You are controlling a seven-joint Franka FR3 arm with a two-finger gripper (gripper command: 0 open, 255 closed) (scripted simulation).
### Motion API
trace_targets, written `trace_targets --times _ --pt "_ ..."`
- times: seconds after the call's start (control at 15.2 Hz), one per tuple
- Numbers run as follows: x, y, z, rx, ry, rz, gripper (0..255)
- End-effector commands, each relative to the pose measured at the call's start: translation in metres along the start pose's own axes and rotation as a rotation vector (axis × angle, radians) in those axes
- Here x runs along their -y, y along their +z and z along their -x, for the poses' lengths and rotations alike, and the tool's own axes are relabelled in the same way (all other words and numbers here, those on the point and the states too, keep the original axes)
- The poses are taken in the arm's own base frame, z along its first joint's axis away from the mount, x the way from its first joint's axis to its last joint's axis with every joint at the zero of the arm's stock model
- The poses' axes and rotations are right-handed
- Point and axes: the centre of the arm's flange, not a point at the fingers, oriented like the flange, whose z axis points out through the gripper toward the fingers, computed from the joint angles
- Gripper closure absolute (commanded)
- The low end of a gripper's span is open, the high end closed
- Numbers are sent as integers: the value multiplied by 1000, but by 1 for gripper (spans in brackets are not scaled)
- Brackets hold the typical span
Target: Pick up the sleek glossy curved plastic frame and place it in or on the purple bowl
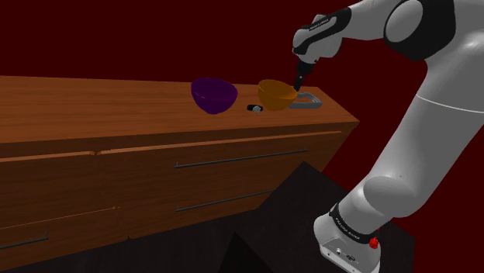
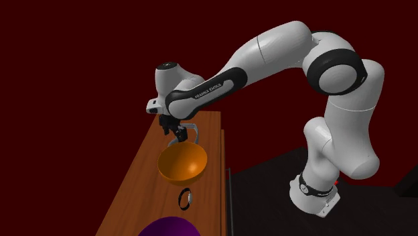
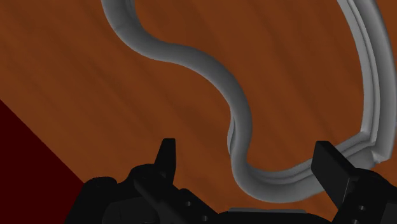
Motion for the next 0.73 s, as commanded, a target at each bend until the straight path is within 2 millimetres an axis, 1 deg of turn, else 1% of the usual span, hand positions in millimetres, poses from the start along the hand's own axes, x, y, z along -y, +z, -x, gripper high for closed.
trace_targets --times 0.0,0.33,0.4,0.66 --pt "0 2 0 0 0 0 0" --pt "0 2 0 0 0 0 0" --pt "0 2 0 0 0 0 255" --pt "0 2 0 0 0 0 255"
